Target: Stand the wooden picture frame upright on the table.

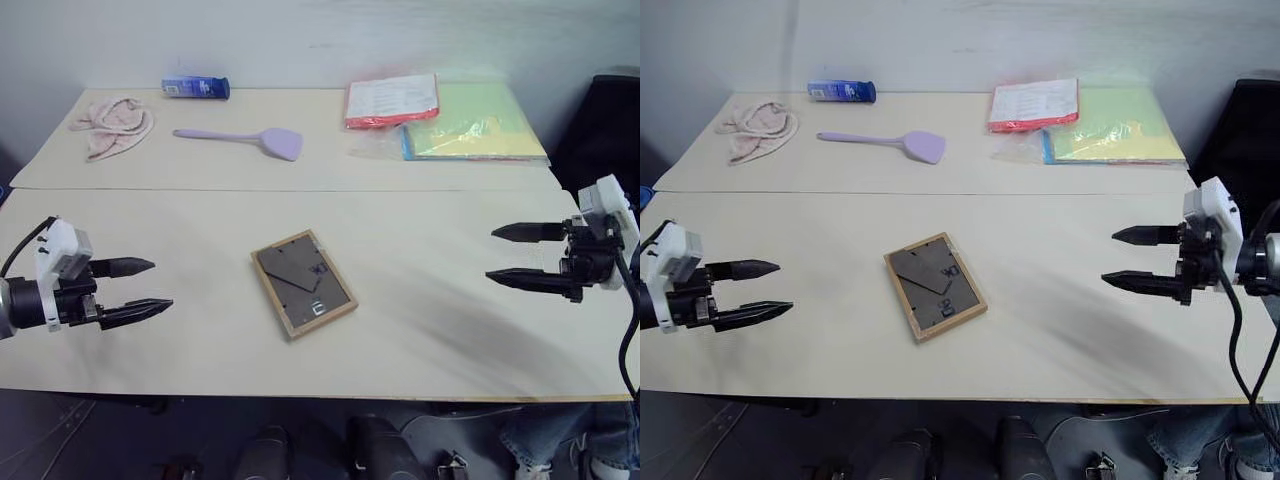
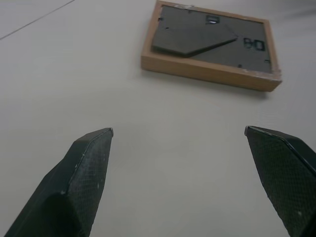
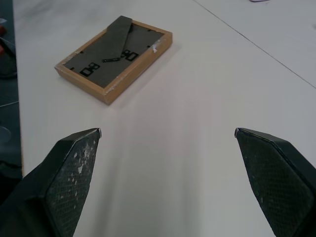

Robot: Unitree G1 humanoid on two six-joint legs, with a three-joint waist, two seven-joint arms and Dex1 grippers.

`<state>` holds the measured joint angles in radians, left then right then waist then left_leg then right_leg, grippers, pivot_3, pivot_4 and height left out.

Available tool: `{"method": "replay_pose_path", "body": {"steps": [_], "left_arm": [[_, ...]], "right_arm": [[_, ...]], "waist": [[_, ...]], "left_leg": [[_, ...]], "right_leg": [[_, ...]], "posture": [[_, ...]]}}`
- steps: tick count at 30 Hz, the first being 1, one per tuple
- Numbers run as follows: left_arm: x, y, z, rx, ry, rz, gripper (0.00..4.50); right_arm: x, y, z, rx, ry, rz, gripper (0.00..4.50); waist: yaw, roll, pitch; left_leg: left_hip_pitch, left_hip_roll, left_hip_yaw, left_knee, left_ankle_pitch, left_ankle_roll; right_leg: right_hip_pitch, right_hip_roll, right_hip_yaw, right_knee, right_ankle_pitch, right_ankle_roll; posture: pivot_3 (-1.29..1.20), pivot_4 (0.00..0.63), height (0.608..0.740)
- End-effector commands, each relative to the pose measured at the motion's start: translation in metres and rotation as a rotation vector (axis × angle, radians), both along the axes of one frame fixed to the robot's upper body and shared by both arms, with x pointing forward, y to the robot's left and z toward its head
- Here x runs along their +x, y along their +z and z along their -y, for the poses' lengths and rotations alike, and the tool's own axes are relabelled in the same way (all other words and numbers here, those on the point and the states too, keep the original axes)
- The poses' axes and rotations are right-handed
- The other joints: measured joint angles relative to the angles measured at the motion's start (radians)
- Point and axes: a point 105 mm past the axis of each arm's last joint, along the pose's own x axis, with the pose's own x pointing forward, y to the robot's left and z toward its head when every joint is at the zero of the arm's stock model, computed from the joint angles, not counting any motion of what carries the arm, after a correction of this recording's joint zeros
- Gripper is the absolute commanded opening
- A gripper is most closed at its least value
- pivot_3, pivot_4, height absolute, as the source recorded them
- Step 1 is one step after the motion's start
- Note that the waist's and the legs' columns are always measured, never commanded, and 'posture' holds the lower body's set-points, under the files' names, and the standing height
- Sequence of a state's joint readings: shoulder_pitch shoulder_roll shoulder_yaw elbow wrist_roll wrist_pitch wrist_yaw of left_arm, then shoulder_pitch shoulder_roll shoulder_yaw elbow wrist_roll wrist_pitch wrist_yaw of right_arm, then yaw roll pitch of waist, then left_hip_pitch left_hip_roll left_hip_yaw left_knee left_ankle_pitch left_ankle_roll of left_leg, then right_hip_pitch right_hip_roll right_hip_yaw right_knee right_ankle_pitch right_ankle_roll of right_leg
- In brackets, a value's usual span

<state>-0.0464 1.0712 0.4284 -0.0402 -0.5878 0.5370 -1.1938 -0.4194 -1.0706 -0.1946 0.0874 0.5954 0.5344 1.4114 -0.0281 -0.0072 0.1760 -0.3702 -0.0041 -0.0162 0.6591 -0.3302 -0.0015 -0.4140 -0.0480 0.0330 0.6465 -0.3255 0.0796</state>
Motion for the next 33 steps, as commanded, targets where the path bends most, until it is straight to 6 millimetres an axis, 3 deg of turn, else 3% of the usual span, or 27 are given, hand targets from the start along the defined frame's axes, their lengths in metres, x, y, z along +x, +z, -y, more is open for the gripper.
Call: {"method": "replay_pose_path", "body": {"steps": [1,14,19,23,27,29,33], "left_arm": [[-0.001,0.005,0.006,-0.002,-0.006,0.015,4.5],[0.004,-0.017,0.03,0.059,-0.049,-0.027,4.5],[0.03,-0.05,0.054,0.224,-0.166,-0.013,3.0],[0.063,-0.056,0.076,0.24,-0.191,0.065,1.69],[0.074,-0.06,0.086,0.249,-0.219,0.073,0.44],[0.075,-0.057,0.093,0.194,-0.234,0.061,0.08],[0.083,-0.052,0.111,0.147,-0.277,0.076,0.08]], "right_arm": [[0.002,0.002,-0.005,0.006,0.01,0.014,4.46],[0.021,-0.014,-0.021,-0.039,-0.074,0.084,4.46],[0.044,-0.038,-0.059,-0.14,-0.039,0.162,2.9],[0.058,-0.055,-0.093,-0.175,0.014,0.211,1.48],[0.062,-0.07,-0.123,-0.19,0.071,0.222,0.08],[0.058,-0.078,-0.14,-0.192,0.117,0.22,0.0],[0.032,-0.089,-0.162,-0.17,0.223,0.179,0.0]], "waist": [[0.0,0.0,0.0],[0.0,0.0,0.0],[0.0,0.0,0.0],[0.001,0.0,0.001],[-0.001,0.0,0.001],[-0.004,0.0,0.001],[0.003,-0.001,0.001]], "left_leg": [[-0.001,0.0,0.0,0.0,0.0,0.0],[0.001,0.0,0.001,0.0,0.0,-0.001],[0.001,-0.001,0.001,0.001,0.001,-0.001],[-0.002,-0.001,0.001,0.005,0.002,-0.004],[-0.005,-0.001,0.002,0.007,0.004,-0.007],[-0.005,-0.001,0.003,0.007,0.005,-0.008],[-0.006,-0.001,0.003,0.008,0.005,-0.008]], "right_leg": [[0.0,0.0,0.0,0.0,0.0,0.0],[0.0,0.0,0.001,0.001,0.0,0.0],[0.0,0.001,0.001,0.003,0.0,0.001],[-0.003,0.003,0.001,0.006,0.0,0.001],[-0.005,0.004,0.001,0.011,0.001,0.001],[-0.006,0.004,0.002,0.011,0.001,0.001],[-0.008,0.004,0.002,0.013,0.001,0.001]], "posture": [[0.0,0.15,0.74],[0.0,0.15,0.74],[0.0,0.15,0.74],[0.0,0.15,0.74],[0.0,0.15,0.74],[0.0,0.15,0.74],[0.0,0.15,0.74]]}}
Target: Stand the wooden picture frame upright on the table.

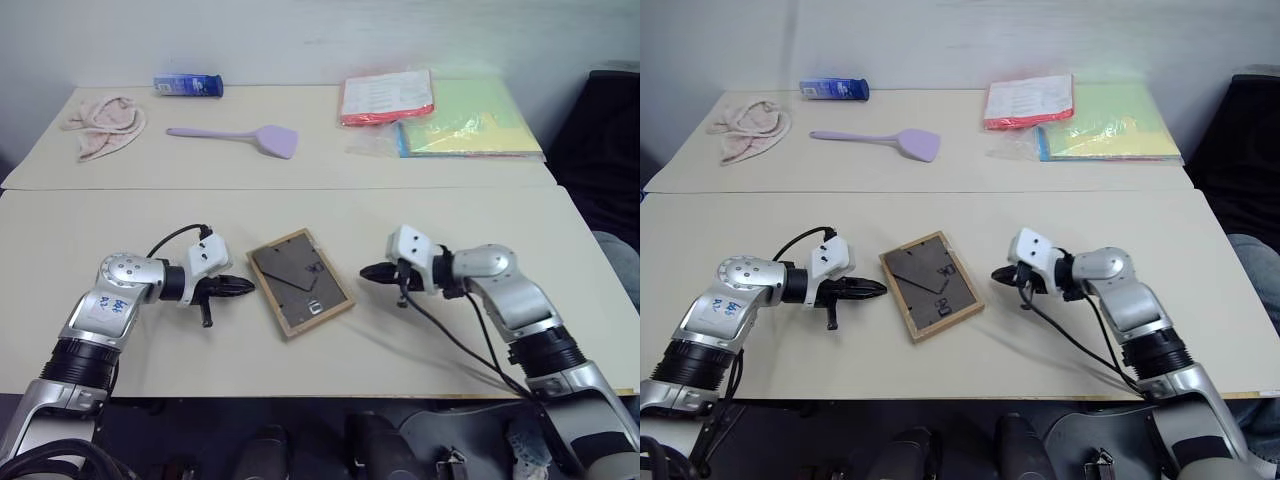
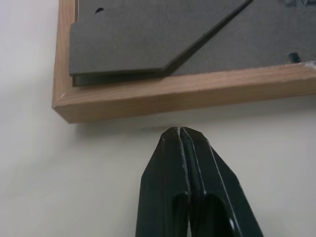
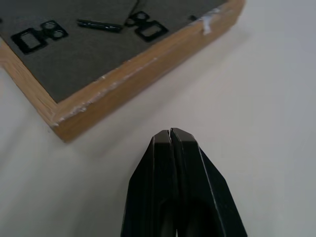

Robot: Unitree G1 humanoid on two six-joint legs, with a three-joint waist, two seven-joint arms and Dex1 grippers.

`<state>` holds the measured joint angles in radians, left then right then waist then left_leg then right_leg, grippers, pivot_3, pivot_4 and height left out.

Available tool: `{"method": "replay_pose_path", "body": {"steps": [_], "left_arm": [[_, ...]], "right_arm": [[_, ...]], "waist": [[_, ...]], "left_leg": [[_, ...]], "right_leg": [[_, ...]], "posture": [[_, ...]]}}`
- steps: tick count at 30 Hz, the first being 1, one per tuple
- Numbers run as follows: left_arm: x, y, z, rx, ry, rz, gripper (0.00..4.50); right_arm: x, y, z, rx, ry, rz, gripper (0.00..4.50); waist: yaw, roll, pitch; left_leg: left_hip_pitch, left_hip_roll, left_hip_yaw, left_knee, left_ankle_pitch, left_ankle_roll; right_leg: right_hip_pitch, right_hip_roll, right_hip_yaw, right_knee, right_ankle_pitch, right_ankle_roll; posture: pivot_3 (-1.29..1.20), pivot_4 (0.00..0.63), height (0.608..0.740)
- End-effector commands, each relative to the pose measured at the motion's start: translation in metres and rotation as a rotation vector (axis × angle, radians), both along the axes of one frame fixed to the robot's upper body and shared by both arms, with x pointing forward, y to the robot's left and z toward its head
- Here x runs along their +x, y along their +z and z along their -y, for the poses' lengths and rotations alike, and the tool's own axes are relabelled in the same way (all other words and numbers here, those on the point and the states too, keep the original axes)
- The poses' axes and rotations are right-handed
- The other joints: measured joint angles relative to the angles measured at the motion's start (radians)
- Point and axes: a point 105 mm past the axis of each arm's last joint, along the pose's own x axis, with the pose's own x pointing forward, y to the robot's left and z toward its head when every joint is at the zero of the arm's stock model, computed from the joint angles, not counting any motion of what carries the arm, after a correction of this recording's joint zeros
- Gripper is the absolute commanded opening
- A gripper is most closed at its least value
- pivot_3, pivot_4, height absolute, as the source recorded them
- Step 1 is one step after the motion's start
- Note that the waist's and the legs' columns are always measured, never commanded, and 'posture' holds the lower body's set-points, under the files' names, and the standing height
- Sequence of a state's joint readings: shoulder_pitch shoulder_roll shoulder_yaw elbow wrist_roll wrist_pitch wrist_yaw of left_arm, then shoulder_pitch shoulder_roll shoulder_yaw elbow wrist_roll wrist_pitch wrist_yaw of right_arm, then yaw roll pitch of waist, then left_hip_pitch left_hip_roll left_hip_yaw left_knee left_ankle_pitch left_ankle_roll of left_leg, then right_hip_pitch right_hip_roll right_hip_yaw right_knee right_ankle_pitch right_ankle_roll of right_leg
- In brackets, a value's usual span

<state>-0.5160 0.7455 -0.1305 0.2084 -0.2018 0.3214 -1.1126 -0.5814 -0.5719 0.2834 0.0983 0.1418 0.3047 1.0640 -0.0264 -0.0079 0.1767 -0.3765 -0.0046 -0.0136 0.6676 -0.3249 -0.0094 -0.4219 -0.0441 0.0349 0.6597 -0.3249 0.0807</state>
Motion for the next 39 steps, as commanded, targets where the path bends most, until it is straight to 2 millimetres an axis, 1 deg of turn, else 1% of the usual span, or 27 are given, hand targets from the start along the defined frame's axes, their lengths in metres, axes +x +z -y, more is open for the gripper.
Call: {"method": "replay_pose_path", "body": {"steps": [1,4,6,8,10,11,14,15,16,18,19,20,22,25,26,29,32,34,37,39], "left_arm": [[0.009,0.01,0.012,-0.024,-0.033,0.045,0.08],[0.024,0.013,0.022,-0.045,-0.022,0.083,0.08],[0.033,0.012,0.031,-0.068,-0.016,0.076,0.08],[0.037,0.01,0.03,-0.074,-0.004,0.047,0.08],[0.036,0.009,0.025,-0.082,0.009,-0.004,0.08],[0.033,0.007,0.019,-0.086,0.019,-0.051,0.25],[0.013,-0.007,-0.006,-0.061,0.058,-0.317,0.92],[0.008,-0.008,-0.01,-0.062,0.066,-0.376,1.29],[0.006,-0.005,-0.012,-0.113,0.096,-0.468,1.6],[0.003,0.004,-0.01,-0.217,0.151,-0.623,2.25],[0.003,0.007,-0.009,-0.248,0.163,-0.668,2.51],[-0.003,0.008,-0.006,-0.259,0.14,-0.733,2.91],[-0.013,0.009,0.0,-0.268,0.105,-0.842,3.5],[-0.019,-0.005,0.011,-0.222,0.099,-0.918,4.47],[-0.02,-0.008,0.013,-0.21,0.099,-0.93,4.47],[-0.022,-0.019,0.033,-0.199,0.076,-0.968,4.47],[-0.024,-0.023,0.057,-0.219,0.042,-1.006,4.47],[-0.024,-0.023,0.072,-0.249,0.025,-1.026,4.47],[-0.021,-0.018,0.085,-0.303,0.026,-1.038,4.47],[-0.017,-0.015,0.088,-0.346,0.04,-1.043,4.07]], "right_arm": [[-0.022,0.003,-0.016,0.012,0.094,0.007,0.0],[-0.033,0.0,-0.018,0.02,0.095,-0.012,0.0],[-0.038,-0.001,-0.013,0.019,0.069,-0.017,0.0],[-0.037,-0.004,-0.003,-0.003,0.026,-0.011,0.0],[-0.034,-0.006,0.005,-0.032,-0.007,-0.001,0.0],[-0.033,-0.007,0.009,-0.052,-0.009,0.01,0.0],[-0.032,-0.008,0.018,-0.114,0.006,0.051,0.0],[-0.032,-0.009,0.019,-0.126,0.013,0.061,0.0],[-0.032,-0.009,0.02,-0.142,0.026,0.073,0.0],[-0.033,-0.01,0.019,-0.151,0.039,0.078,0.0],[-0.033,-0.011,0.019,-0.152,0.042,0.079,0.0],[-0.033,-0.012,0.018,-0.169,0.056,0.101,0.0],[-0.032,-0.013,0.015,-0.189,0.076,0.138,0.0],[-0.031,-0.015,0.007,-0.181,0.089,0.155,0.0],[-0.031,-0.016,0.005,-0.179,0.095,0.158,0.0],[-0.031,-0.018,-0.006,-0.168,0.117,0.169,0.0],[-0.027,-0.02,-0.014,-0.162,0.122,0.184,0.0],[-0.025,-0.021,-0.017,-0.159,0.121,0.184,0.0],[-0.025,-0.023,-0.016,-0.158,0.116,0.177,0.0],[-0.026,-0.024,-0.013,-0.163,0.113,0.173,0.0]], "waist": [[0.006,0.0,0.0],[0.012,-0.001,0.0],[0.02,-0.001,0.0],[0.024,-0.001,0.0],[0.018,-0.001,0.0],[0.016,-0.001,0.0],[0.003,-0.002,0.0],[-0.003,-0.002,0.0],[-0.007,-0.002,0.0],[-0.007,-0.003,0.0],[-0.004,-0.003,0.0],[-0.004,-0.003,0.0],[-0.005,-0.003,0.0],[-0.004,-0.003,0.0],[-0.003,-0.004,-0.001],[-0.001,-0.004,-0.002],[0.003,-0.003,-0.003],[0.011,-0.003,-0.004],[0.023,-0.003,-0.004],[0.025,-0.003,-0.004]], "left_leg": [[0.0,0.0,-0.001,0.0,0.0,0.0],[-0.001,-0.001,-0.001,0.002,0.0,0.001],[-0.001,-0.001,-0.001,0.003,0.0,0.0],[-0.002,-0.001,-0.001,0.004,0.0,0.0],[-0.002,-0.001,0.0,0.004,0.0,0.0],[-0.002,-0.001,0.001,0.004,0.0,0.0],[-0.002,0.0,0.001,0.003,0.0,0.0],[-0.002,0.0,0.001,0.003,0.0,0.001],[-0.001,0.0,0.001,0.002,0.0,0.001],[0.001,0.0,0.001,0.001,-0.001,0.003],[0.001,0.0,0.001,0.001,-0.001,0.004],[0.0,0.0,0.0,0.001,-0.001,0.004],[0.0,-0.001,0.0,0.001,-0.001,0.004],[0.0,-0.001,0.0,0.001,0.001,0.0],[0.0,-0.001,0.0,0.001,0.001,-0.001],[0.002,-0.001,0.0,0.001,0.002,-0.002],[0.005,-0.001,-0.001,0.001,0.002,-0.002],[0.008,-0.001,-0.003,0.001,0.001,-0.001],[0.008,-0.002,-0.003,0.003,0.0,0.0],[0.007,-0.002,-0.004,0.003,0.0,0.0]], "right_leg": [[0.0,0.0,0.0,0.0,0.0,0.0],[0.0,0.0,-0.001,0.0,0.0,0.0],[0.0,0.0,-0.001,-0.001,0.0,0.0],[0.0,0.0,-0.001,-0.001,0.0,0.0],[0.0,0.0,0.0,-0.001,0.0,0.0],[-0.001,0.0,0.001,0.0,0.0,0.0],[-0.002,0.001,0.001,0.0,0.0,0.0],[-0.002,0.002,0.001,0.0,0.0,0.0],[-0.002,0.002,0.001,0.0,0.0,0.0],[-0.002,0.003,0.002,0.001,0.0,0.0],[-0.002,0.003,0.001,0.001,0.0,0.0],[-0.002,0.003,0.001,0.002,0.0,0.0],[-0.002,0.003,0.001,0.003,0.0,0.0],[-0.002,0.002,0.002,0.002,0.0,0.0],[-0.002,0.002,0.002,0.002,0.0,0.0],[-0.001,0.002,0.002,0.001,0.0,0.0],[0.005,0.001,0.001,0.0,0.0,0.0],[0.009,0.0,-0.001,-0.001,0.0,0.0],[0.01,0.0,-0.001,-0.001,0.0,0.0],[0.01,0.0,-0.001,-0.001,0.0,0.0]], "posture": [[0.0,0.15,0.74],[0.0,0.15,0.74],[0.0,0.15,0.74],[0.0,0.15,0.74],[0.0,0.15,0.74],[0.0,0.15,0.74],[0.0,0.15,0.74],[0.0,0.15,0.74],[0.0,0.15,0.74],[0.0,0.15,0.74],[0.0,0.15,0.74],[0.0,0.15,0.74],[0.0,0.15,0.74],[0.0,0.15,0.74],[0.0,0.15,0.74],[0.0,0.15,0.74],[0.0,0.15,0.74],[0.0,0.15,0.74],[0.0,0.15,0.74],[0.0,0.15,0.74]]}}
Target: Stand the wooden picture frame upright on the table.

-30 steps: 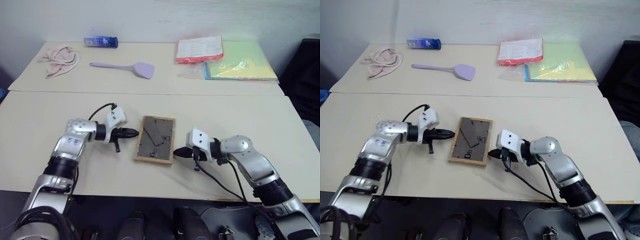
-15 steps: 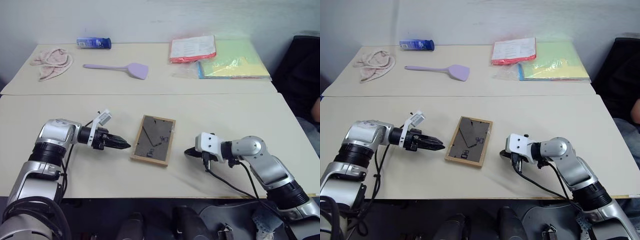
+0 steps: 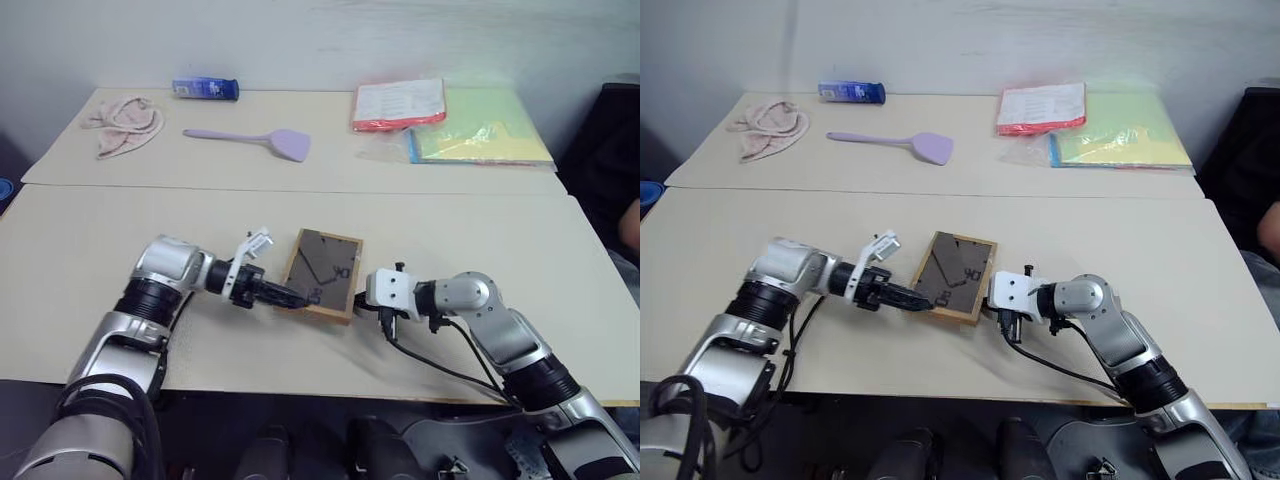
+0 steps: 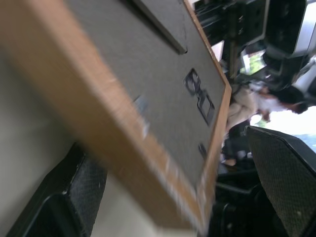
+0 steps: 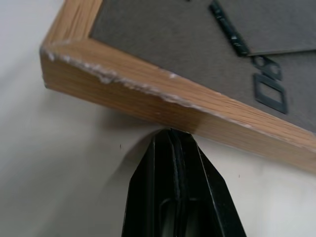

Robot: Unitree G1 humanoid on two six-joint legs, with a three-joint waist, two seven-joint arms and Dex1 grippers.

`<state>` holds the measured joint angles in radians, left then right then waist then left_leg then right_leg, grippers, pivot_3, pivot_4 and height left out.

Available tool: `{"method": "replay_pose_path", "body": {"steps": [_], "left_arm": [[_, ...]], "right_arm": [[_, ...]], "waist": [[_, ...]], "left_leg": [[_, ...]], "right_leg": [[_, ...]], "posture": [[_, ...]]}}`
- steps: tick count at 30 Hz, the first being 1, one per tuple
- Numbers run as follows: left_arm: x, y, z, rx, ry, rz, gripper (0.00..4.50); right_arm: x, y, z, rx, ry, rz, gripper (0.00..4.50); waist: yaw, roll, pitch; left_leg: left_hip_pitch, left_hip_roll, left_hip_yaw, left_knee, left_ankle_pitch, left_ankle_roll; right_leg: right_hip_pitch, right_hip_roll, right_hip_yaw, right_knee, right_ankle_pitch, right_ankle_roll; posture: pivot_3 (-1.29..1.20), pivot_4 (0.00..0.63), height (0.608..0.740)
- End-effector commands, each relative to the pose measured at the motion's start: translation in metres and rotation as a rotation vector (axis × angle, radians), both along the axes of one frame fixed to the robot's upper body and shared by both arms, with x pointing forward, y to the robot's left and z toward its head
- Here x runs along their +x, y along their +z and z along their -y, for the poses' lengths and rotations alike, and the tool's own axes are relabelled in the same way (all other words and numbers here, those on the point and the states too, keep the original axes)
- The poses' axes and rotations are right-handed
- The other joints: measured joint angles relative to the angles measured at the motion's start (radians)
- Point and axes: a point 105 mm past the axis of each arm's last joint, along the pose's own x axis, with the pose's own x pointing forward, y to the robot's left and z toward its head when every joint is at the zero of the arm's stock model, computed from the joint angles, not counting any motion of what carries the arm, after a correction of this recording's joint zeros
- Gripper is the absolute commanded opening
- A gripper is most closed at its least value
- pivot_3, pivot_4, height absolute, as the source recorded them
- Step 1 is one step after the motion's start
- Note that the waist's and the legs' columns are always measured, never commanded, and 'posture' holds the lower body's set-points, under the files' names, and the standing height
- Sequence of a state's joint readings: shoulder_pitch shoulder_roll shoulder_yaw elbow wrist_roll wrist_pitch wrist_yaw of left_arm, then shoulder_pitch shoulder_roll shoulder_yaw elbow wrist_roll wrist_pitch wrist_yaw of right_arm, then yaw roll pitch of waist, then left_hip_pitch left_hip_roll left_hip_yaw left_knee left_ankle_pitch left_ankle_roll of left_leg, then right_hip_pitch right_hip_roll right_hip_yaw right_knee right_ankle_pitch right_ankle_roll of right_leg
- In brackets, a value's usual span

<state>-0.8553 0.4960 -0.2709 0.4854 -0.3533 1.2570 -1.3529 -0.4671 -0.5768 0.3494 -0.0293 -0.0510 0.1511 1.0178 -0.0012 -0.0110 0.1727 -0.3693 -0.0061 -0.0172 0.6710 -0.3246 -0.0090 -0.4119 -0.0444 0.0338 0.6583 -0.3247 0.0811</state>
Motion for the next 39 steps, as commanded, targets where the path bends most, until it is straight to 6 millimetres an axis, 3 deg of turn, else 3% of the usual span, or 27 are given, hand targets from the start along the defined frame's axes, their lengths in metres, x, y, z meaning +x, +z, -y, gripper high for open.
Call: {"method": "replay_pose_path", "body": {"steps": [1,9,12,16,18,21,25,31,36,39], "left_arm": [[-0.002,-0.009,0.007,-0.014,0.036,-0.074,3.84],[0.006,0.003,-0.003,-0.045,0.088,-0.06,1.36],[0.005,0.007,-0.006,-0.062,0.083,-0.049,1.33],[-0.001,0.019,-0.011,-0.099,0.056,-0.006,1.33],[-0.005,0.028,-0.012,-0.125,0.037,0.008,1.33],[-0.014,0.042,-0.011,-0.148,-0.023,0.075,1.33],[-0.02,0.046,-0.002,-0.139,-0.09,0.173,1.33],[-0.026,0.06,0.011,-0.19,-0.162,0.286,1.33],[-0.032,0.061,0.018,-0.176,-0.223,0.37,1.33],[-0.03,0.058,0.021,-0.142,-0.227,0.399,1.33]], "right_arm": [[-0.004,-0.004,0.001,-0.013,0.014,-0.006,0.0],[-0.009,-0.011,0.017,-0.034,-0.017,-0.017,0.0],[-0.011,-0.011,0.024,-0.038,-0.037,-0.015,0.0],[-0.018,0.008,0.044,0.045,-0.12,-0.053,0.0],[-0.029,0.033,0.047,0.168,-0.134,-0.125,0.35],[-0.037,0.09,0.041,0.401,-0.133,-0.228,1.14],[-0.033,0.126,0.024,0.512,-0.095,-0.322,2.62],[-0.013,0.143,0.003,0.537,-0.107,-0.373,4.47],[-0.01,0.146,-0.009,0.502,-0.077,-0.396,4.5],[-0.022,0.146,-0.022,0.473,0.019,-0.409,4.5]], "waist": [[-0.002,0.0,0.0],[-0.004,-0.001,0.0],[-0.004,-0.001,0.0],[0.0,-0.001,0.001],[0.001,-0.001,0.002],[-0.006,-0.001,0.005],[-0.015,-0.001,0.005],[-0.021,-0.001,0.005],[-0.024,-0.001,0.005],[-0.025,-0.001,0.005]], "left_leg": [[0.0,0.0,0.0,0.0,0.0,0.0],[-0.001,0.0,0.0,0.0,0.0,-0.001],[-0.001,0.0,0.0,0.0,0.0,-0.001],[-0.001,0.0,0.0,0.0,0.0,-0.001],[-0.003,0.0,0.0,0.0,0.0,-0.001],[-0.004,0.0,-0.001,0.001,0.0,-0.001],[-0.002,0.001,-0.001,-0.002,0.0,-0.002],[-0.006,0.001,0.0,-0.004,0.001,-0.003],[-0.019,0.001,0.0,0.001,0.002,-0.004],[-0.021,0.001,0.0,0.004,0.002,-0.003]], "right_leg": [[0.0,0.0,0.0,0.0,0.0,0.0],[-0.001,0.001,0.0,0.0,0.0,0.0],[-0.001,0.001,0.0,0.0,0.0,0.0],[-0.001,0.001,0.0,0.0,0.0,0.0],[-0.002,0.0,0.0,0.0,0.0,0.0],[-0.003,0.0,0.0,0.0,0.0,0.0],[-0.003,0.0,0.0,-0.002,0.0,0.0],[-0.007,0.0,0.001,-0.001,0.0,-0.001],[-0.02,0.0,0.001,0.005,0.0,0.0],[-0.021,0.0,0.001,0.005,0.0,0.0]], "posture": [[0.0,0.15,0.74],[0.0,0.15,0.74],[0.0,0.15,0.74],[0.0,0.15,0.74],[0.0,0.15,0.74],[0.0,0.15,0.74],[0.0,0.15,0.74],[0.0,0.15,0.74],[0.0,0.15,0.74],[0.0,0.15,0.74]]}}
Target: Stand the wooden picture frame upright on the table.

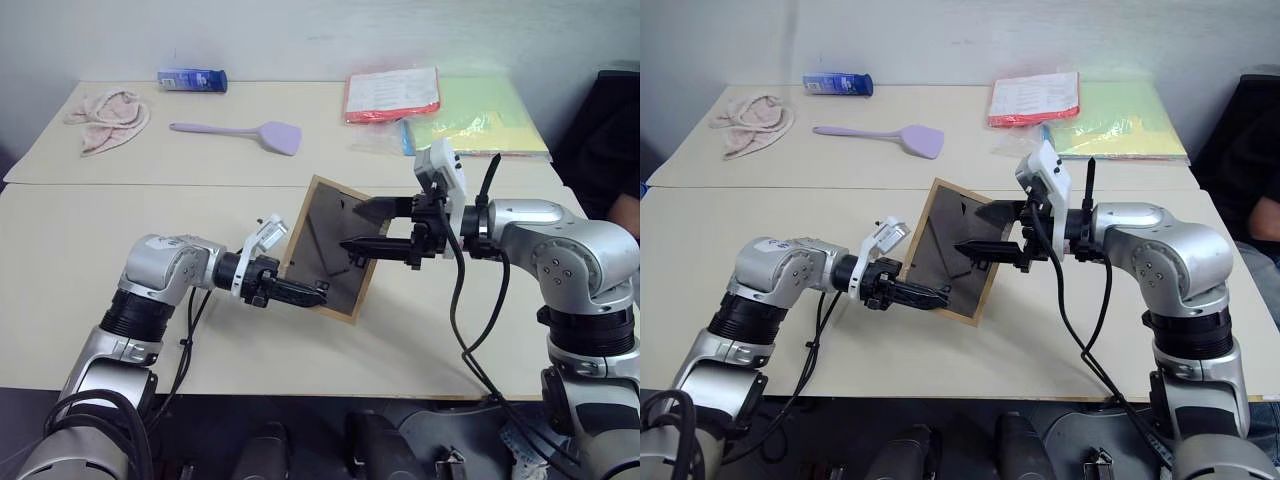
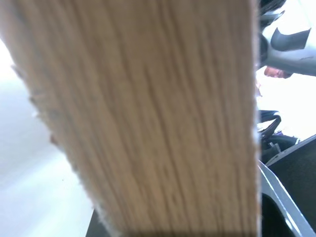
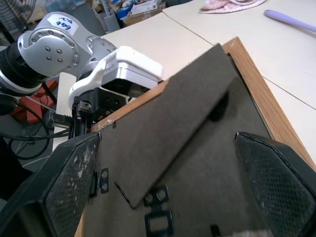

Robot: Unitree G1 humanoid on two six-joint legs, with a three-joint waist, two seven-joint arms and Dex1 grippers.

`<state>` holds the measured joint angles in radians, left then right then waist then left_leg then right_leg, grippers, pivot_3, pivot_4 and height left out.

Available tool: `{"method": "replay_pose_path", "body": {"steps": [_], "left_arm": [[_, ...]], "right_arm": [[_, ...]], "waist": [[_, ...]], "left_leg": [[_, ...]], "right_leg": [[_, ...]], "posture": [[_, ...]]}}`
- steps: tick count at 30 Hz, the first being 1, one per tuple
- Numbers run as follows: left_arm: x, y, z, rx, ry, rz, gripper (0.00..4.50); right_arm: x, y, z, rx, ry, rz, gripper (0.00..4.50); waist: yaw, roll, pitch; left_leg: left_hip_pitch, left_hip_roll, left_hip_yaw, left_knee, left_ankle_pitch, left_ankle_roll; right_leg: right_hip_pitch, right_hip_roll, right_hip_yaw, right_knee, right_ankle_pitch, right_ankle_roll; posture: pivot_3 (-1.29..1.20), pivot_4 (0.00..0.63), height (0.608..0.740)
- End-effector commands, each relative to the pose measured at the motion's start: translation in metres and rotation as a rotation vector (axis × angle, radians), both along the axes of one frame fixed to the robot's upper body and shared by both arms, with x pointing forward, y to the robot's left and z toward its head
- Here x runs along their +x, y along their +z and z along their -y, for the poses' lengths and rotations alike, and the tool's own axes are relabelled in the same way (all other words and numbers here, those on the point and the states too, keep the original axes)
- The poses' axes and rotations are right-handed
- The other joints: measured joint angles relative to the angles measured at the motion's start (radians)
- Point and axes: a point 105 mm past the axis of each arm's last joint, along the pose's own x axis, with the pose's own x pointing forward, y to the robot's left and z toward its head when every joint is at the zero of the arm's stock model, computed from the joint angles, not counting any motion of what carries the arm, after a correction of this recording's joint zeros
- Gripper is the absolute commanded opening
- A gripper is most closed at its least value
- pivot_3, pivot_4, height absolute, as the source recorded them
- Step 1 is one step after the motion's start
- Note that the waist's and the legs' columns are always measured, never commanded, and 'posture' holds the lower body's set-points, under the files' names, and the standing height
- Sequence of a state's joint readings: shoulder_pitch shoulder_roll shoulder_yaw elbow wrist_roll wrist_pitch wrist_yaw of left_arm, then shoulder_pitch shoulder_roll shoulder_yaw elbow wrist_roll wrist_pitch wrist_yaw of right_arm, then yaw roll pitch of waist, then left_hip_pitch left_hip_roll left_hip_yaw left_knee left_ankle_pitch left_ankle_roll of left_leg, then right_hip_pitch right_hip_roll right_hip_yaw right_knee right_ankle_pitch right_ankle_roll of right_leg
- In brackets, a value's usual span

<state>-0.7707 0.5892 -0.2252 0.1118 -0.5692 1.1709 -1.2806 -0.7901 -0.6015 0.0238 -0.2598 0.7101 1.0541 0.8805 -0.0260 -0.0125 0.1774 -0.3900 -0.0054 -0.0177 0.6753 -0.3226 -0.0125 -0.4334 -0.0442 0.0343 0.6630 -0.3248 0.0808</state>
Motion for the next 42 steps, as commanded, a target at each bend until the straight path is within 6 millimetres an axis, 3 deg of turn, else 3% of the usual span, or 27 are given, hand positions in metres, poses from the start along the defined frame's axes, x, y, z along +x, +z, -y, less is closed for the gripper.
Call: {"method": "replay_pose_path", "body": {"steps": [1,4,12,14,18,24,28,29,31,33,35,42], "left_arm": [[-0.001,0.01,0.011,0.002,-0.046,0.114,1.33],[0.006,0.008,0.012,0.013,-0.016,0.123,1.33],[0.028,0.015,0.009,-0.024,0.081,0.098,1.33],[0.029,0.015,0.007,-0.019,0.084,0.107,1.33],[0.026,0.023,0.006,-0.055,0.076,0.09,1.33],[0.026,0.027,0.002,-0.072,0.093,0.076,1.33],[0.024,0.027,0.001,-0.07,0.09,0.063,1.33],[0.024,0.029,0.001,-0.078,0.09,0.056,1.33],[0.022,0.036,0.003,-0.115,0.078,0.019,1.33],[0.02,0.044,0.005,-0.148,0.068,-0.017,1.33],[0.02,0.049,0.006,-0.166,0.07,-0.039,1.33],[0.016,0.054,0.005,-0.172,0.056,-0.078,1.33]], "right_arm": [[-0.025,0.006,-0.017,0.003,0.168,0.023,4.5],[-0.041,0.008,-0.023,0.007,0.251,0.017,4.5],[-0.052,0.012,-0.006,-0.01,0.253,0.064,4.5],[-0.045,0.007,0.001,-0.069,0.187,0.117,4.5],[-0.017,-0.006,0.032,-0.254,0.004,0.288,4.5],[-0.019,-0.007,0.076,-0.418,-0.05,0.393,4.5],[-0.014,-0.007,0.094,-0.634,-0.083,0.814,4.5],[-0.013,-0.007,0.093,-0.651,-0.083,0.91,4.5],[-0.007,-0.005,0.087,-0.728,-0.092,1.266,4.5],[-0.01,-0.017,0.076,-0.788,-0.013,1.584,4.5],[-0.006,-0.024,0.072,-0.773,-0.016,1.689,4.5],[0.009,-0.017,0.051,-0.608,-0.13,1.975,4.5]], "waist": [[0.0,0.0,0.0],[0.0,0.0,0.0],[0.004,0.0,0.0],[0.004,0.0,0.0],[0.002,0.0,0.0],[0.003,0.0,0.0],[0.005,0.0,0.0],[0.004,-0.001,0.0],[-0.001,0.0,0.0],[-0.001,0.0,0.0],[0.0,0.0,0.0],[-0.004,-0.001,0.0]], "left_leg": [[0.0,0.0,0.0,0.001,0.0,0.0],[0.0,0.0,0.0,0.001,0.0,0.001],[-0.001,0.0,0.0,0.004,-0.001,0.002],[-0.001,0.0,0.0,0.004,-0.002,0.003],[-0.001,0.0,0.0,0.004,-0.002,0.003],[-0.001,0.0,0.001,0.004,-0.002,0.003],[-0.001,0.0,0.001,0.005,-0.002,0.004],[-0.001,0.0,0.001,0.005,-0.002,0.004],[0.0,0.0,0.002,0.005,-0.002,0.004],[0.0,-0.001,0.003,0.006,-0.002,0.003],[0.0,-0.001,0.004,0.006,-0.002,0.003],[0.0,-0.001,0.009,0.006,0.0,0.0]], "right_leg": [[0.0,0.0,0.0,0.0,0.0,0.0],[0.0,0.0,0.0,0.0,0.0,0.0],[0.001,0.0,0.0,-0.001,0.0,0.0],[0.001,0.0,0.0,-0.001,0.0,0.001],[0.001,0.0,0.0,-0.002,0.0,0.001],[0.001,0.0,0.0,-0.002,0.0,0.001],[0.001,0.001,0.0,-0.002,0.001,0.001],[0.002,0.001,0.0,-0.002,0.001,0.001],[0.002,0.001,0.001,-0.002,0.001,0.001],[0.001,0.001,0.002,0.0,0.001,0.001],[0.0,0.002,0.002,0.0,0.001,0.001],[-0.006,0.003,0.009,0.011,0.001,0.001]], "posture": [[0.0,0.15,0.74],[0.0,0.15,0.74],[0.0,0.15,0.74],[0.0,0.15,0.74],[0.0,0.15,0.74],[0.0,0.15,0.74],[0.0,0.15,0.74],[0.0,0.15,0.74],[0.0,0.15,0.74],[0.0,0.15,0.74],[0.0,0.15,0.74],[0.0,0.15,0.74]]}}
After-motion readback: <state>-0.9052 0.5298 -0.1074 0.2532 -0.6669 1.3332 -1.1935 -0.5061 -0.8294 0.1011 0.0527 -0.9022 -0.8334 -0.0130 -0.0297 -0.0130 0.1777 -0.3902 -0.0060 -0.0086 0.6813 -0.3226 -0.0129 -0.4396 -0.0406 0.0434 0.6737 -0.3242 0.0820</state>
